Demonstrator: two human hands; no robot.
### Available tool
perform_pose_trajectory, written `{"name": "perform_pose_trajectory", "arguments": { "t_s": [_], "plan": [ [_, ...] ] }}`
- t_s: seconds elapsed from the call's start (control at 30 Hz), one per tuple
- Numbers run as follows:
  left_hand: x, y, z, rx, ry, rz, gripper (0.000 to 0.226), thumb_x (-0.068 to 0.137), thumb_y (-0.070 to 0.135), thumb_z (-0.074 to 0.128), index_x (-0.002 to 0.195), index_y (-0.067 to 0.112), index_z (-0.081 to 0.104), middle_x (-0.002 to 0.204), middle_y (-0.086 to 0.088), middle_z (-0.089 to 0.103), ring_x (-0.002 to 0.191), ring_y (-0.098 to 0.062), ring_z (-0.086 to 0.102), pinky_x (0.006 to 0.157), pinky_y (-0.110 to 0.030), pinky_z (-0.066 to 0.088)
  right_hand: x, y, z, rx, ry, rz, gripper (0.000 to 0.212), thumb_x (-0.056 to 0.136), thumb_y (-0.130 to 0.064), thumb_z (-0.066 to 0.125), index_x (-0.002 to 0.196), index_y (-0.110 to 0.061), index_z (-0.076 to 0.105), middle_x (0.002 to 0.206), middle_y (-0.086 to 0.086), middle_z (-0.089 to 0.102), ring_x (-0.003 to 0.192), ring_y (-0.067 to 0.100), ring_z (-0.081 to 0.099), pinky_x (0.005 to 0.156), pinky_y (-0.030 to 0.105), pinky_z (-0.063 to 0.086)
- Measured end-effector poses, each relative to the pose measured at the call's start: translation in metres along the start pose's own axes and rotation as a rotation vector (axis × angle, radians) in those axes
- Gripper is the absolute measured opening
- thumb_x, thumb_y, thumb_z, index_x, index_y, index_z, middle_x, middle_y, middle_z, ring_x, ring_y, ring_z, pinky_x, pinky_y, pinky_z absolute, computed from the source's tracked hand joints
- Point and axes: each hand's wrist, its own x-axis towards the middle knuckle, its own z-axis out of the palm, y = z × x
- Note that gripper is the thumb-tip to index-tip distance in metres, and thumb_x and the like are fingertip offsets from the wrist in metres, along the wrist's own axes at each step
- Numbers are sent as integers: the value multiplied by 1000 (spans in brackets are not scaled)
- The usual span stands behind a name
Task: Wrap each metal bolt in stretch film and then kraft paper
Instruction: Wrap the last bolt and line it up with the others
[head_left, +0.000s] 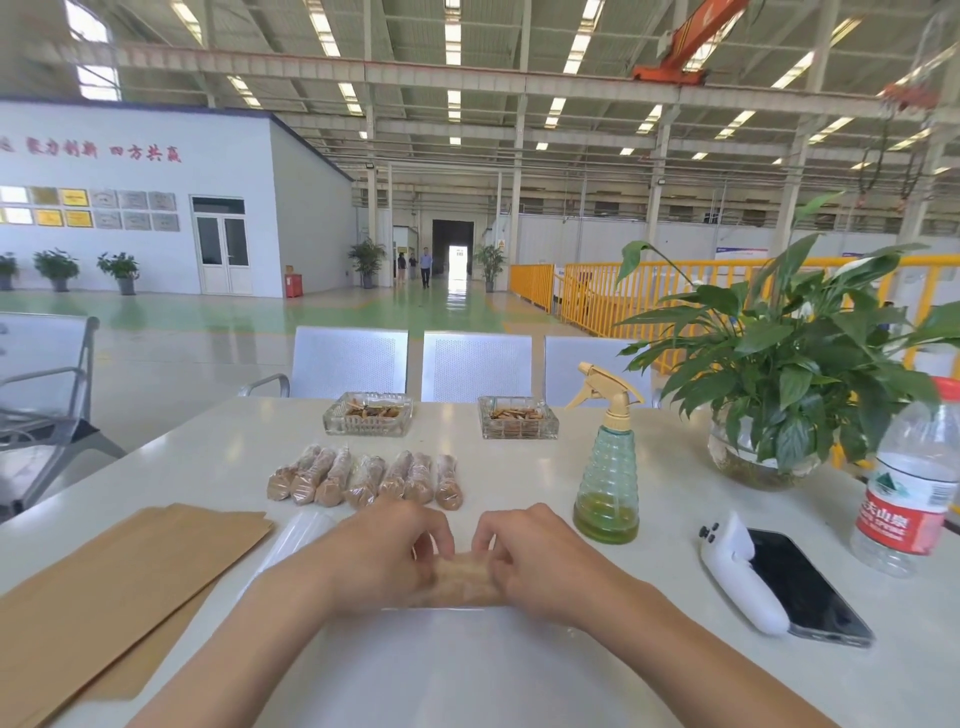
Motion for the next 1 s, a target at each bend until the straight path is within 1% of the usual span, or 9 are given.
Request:
{"name": "perform_pose_trajectory", "arguments": {
  "t_s": [0.13,0.23,0.33,0.43,0.53,0.6,0.7,0.87,1.0],
  "plan": [
    [-1,-6,-4,8,-43,-33,24,88,25,63,112,29,69,89,17,67,76,5,56,65,-8,42,1,0,0,-7,14,6,31,87,-13,49,104,-33,64,103,0,68,105,15,58,88,36,53],
    [-3,-11,-8,70,-72,-73,10,90,36,61,94,32,69,80,21,62,79,5,57,65,-9,41,0,-1,1,-20,18,7,31,88,-13,46,106,-33,63,104,2,69,106,17,58,87,35,52],
    [-5,-16,-14,112,-123,-113,13,93,33,55,83,34,65,83,20,62,89,-4,59,79,-20,50,-1,-2,1,-23,19,17,31,90,-14,44,107,-33,63,105,3,68,107,19,57,88,36,51],
    [-6,-17,-18,129,-140,-142,21,97,26,51,100,30,71,103,12,68,106,-13,61,94,-30,51,0,-3,3,-33,19,22,31,91,-15,43,108,-32,61,107,3,66,108,21,56,88,36,51],
    [-8,-10,-14,234,79,-144,20,95,30,53,111,34,64,113,11,61,113,-16,58,89,-30,48,0,-3,6,-44,27,41,30,91,-17,43,110,-33,59,110,2,64,108,22,56,87,36,51],
    [-11,1,-6,262,227,13,20,93,32,58,111,37,65,108,16,54,112,-13,54,86,-29,46,1,-4,7,-44,25,53,30,90,-18,43,110,-34,58,110,1,63,108,22,56,86,37,51],
    [-11,21,10,254,130,190,22,95,33,57,112,37,69,112,12,60,111,-14,53,82,-29,40,4,-5,5,-43,11,69,30,89,-18,46,110,-34,59,107,1,64,106,22,57,86,37,52],
    [-4,14,17,183,86,138,21,96,34,56,115,35,65,112,9,60,108,-17,58,79,-30,43,8,-2,8,-62,-23,96,30,89,-19,48,113,-35,56,111,1,63,107,24,58,87,37,52],
    [4,12,14,139,-19,115,21,91,24,57,109,30,66,104,7,65,99,-17,59,84,-32,50,12,-4,7,-283,84,31,27,91,-29,59,116,-34,52,122,-4,53,119,23,46,99,39,37]
  ]
}}
